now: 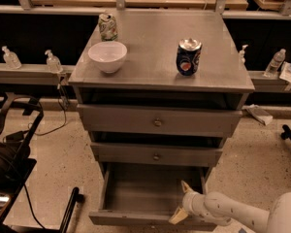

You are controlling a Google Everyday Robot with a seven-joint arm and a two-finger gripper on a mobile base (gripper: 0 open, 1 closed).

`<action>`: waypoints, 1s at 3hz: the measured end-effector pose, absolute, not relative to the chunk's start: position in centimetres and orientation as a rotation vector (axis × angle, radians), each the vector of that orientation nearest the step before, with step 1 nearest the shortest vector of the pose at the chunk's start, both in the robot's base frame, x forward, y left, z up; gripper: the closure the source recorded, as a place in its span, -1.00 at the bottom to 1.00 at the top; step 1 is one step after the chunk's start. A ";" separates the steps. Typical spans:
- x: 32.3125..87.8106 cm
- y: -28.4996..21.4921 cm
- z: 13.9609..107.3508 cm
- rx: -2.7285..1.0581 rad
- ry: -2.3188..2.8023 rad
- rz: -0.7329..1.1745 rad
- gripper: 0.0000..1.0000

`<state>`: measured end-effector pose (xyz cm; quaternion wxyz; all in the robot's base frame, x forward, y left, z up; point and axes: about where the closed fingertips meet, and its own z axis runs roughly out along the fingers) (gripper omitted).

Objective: Close bottom drawer

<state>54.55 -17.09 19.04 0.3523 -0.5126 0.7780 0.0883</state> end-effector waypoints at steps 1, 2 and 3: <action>54.9 -17.3 18.9 -1.322 2.018 0.225 -1.00; 54.9 -17.3 18.9 -1.322 2.018 0.225 -1.00; 55.3 -17.4 19.1 -1.314 2.018 0.221 -1.00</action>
Offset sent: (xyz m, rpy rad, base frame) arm 0.0683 -0.0275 0.0101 -0.0259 -0.0323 -0.0935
